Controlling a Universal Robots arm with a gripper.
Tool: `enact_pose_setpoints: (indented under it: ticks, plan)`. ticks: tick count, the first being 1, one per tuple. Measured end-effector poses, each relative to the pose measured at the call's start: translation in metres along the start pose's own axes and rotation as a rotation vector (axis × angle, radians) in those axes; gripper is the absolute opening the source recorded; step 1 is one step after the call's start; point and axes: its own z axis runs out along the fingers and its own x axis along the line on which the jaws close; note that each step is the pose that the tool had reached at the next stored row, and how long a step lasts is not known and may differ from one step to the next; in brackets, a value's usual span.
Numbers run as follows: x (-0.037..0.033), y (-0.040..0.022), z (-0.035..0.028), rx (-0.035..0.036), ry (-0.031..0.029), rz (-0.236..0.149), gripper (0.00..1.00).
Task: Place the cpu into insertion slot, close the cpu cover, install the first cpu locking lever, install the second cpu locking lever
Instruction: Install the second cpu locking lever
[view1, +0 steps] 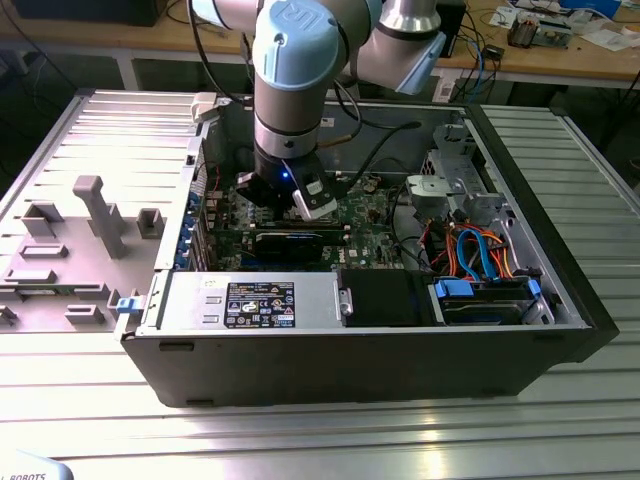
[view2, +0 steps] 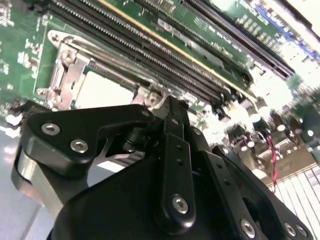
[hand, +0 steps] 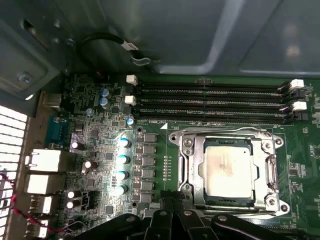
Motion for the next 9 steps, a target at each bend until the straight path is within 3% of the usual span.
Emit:
enact_pose_setpoints:
  ticks: [9]
  plan:
    - [0.0002, 0.0006, -0.0006, 0.0, 0.0, 0.0, 0.11]
